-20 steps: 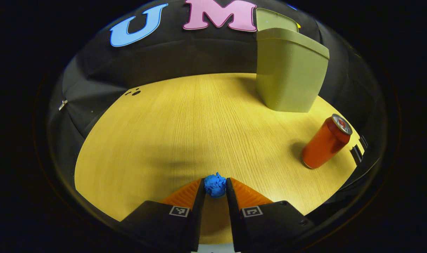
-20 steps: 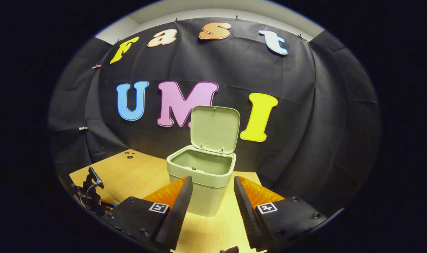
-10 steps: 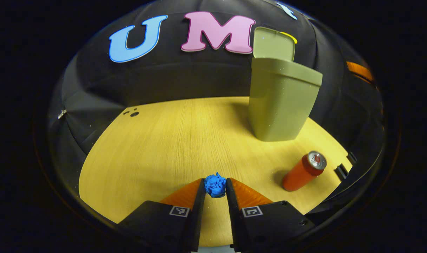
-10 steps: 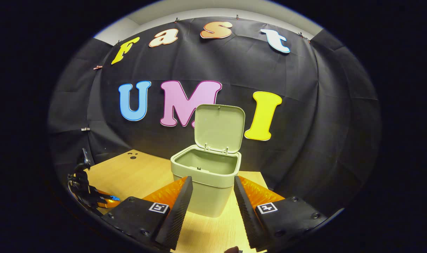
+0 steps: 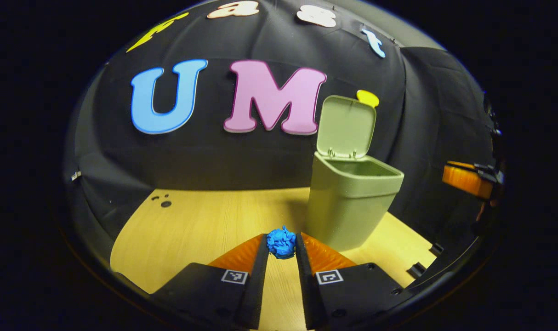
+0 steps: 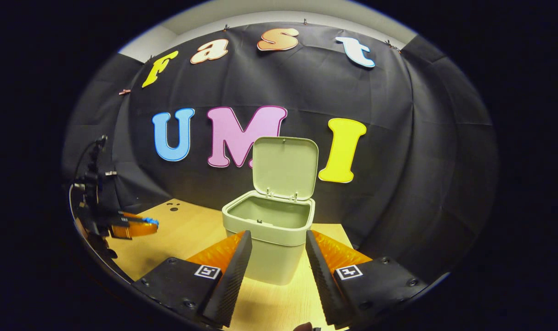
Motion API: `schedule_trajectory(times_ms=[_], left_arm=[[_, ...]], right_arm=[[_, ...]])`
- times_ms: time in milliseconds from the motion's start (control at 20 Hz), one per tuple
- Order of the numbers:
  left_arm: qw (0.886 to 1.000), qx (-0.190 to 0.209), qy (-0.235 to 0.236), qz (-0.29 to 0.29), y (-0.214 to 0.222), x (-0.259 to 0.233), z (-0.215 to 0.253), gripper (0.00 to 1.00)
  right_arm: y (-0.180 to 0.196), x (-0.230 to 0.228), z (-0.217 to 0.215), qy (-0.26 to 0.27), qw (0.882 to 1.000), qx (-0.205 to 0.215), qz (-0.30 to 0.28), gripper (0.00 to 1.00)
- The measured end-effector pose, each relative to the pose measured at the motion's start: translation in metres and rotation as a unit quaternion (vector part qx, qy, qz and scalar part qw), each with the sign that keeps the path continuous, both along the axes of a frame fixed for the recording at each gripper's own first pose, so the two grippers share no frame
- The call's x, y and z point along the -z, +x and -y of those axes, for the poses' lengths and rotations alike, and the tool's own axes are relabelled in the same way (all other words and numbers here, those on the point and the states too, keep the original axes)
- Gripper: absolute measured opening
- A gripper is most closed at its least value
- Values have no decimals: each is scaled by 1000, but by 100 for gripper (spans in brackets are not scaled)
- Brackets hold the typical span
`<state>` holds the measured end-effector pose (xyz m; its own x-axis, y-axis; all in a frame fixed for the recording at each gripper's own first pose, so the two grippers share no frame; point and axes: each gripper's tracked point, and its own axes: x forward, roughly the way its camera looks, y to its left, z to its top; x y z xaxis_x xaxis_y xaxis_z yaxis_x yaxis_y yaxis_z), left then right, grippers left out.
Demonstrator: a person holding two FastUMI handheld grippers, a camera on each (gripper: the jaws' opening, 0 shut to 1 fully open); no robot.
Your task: Press the lid of the desktop garbage bin to open it, pick up the crumpled paper on the desktop and throw it into the bin, then pick up the pop can on the desktop and drop it into the bin, and finally close the garbage bin lid.
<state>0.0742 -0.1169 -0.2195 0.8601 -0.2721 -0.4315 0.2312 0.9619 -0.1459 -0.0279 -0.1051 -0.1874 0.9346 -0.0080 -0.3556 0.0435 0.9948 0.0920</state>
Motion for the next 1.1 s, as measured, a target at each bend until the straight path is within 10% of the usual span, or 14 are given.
schedule_trajectory(times_ms=[450,1100], left_arm=[[995,54,-27,76,69,-71,57,39],[986,155,-15,68,127,-49,160,43]], right_arm=[[-14,1,8,-5,1000,14,-4,76],[-31,5,44,-14,998,61,-14,76]])
